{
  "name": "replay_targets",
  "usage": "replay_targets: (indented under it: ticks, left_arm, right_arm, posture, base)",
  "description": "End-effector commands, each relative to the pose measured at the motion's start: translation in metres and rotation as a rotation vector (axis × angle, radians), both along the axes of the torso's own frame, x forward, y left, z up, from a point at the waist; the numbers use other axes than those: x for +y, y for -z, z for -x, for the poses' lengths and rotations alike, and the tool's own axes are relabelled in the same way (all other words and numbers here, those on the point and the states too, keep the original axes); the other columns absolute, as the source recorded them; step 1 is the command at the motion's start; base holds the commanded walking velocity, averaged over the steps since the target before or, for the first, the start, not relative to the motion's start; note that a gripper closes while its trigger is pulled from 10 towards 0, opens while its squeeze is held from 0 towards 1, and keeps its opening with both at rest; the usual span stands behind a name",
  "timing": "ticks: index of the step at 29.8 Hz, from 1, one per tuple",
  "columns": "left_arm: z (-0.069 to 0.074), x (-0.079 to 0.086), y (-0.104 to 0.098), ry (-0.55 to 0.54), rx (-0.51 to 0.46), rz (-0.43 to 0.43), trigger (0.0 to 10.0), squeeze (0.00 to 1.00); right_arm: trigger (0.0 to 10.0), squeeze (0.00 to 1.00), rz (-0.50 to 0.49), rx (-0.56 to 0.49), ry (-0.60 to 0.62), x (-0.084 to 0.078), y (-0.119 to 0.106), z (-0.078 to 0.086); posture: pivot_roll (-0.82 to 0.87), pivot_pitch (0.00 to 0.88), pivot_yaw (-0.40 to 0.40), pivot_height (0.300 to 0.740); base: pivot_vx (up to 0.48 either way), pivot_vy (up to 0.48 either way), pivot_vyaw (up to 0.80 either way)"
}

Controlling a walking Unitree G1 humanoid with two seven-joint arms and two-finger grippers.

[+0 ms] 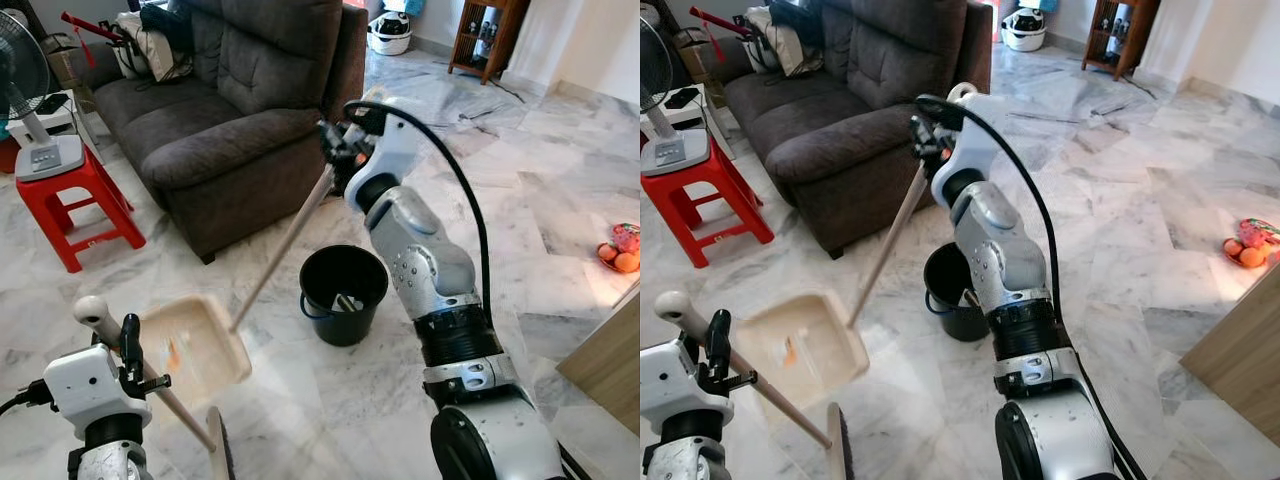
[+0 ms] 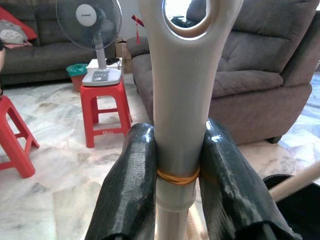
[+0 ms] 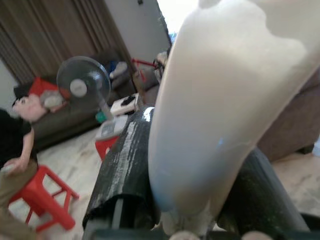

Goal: Sweep floor

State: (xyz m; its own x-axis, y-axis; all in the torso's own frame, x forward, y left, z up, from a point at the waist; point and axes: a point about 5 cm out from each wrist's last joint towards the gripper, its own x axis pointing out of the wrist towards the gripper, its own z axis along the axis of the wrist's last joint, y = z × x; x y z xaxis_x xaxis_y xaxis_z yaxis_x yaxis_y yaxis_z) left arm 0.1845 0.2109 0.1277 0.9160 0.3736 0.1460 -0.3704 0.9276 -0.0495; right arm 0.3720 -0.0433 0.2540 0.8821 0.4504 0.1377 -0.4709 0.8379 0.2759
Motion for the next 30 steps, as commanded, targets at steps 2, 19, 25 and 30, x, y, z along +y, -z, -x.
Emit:
replay_targets:
  ticks: [2,19,25,30]
  left_arm:
    - [-0.001,0.001,-0.003,-0.004,-0.025,-0.032,10.0,0.00]
    - [-0.001,0.000,-0.002,-0.001,-0.026,-0.026,10.0,0.00]
    - [-0.001,-0.001,-0.001,0.000,-0.027,-0.024,10.0,0.00]
    - [-0.001,-0.002,-0.001,0.002,-0.028,-0.022,10.0,0.00]
  right_arm:
    - [10.0,0.00,-0.016,-0.078,-0.028,0.003,-0.023,0.006]
    - [10.0,0.00,0.175,0.173,-0.123,0.027,0.012,0.021]
    - [10.0,0.00,0.169,0.174,-0.130,0.028,0.009,0.023]
    - [10.0,0.00,0.170,0.169,-0.111,0.025,0.008,0.022]
  posture:
    - [-0.01,0.019,0.044,0.740]
    - [-0.02,0.024,0.044,0.740]
    - [-0.01,0.022,0.040,0.740]
    - [-0.01,0.022,0.040,0.740]
  base:
    - [0.000,0.000,0.00]
    - [0.000,0.000,0.00]
    - [0.000,0.000,0.00]
    - [0.000,0.000,0.00]
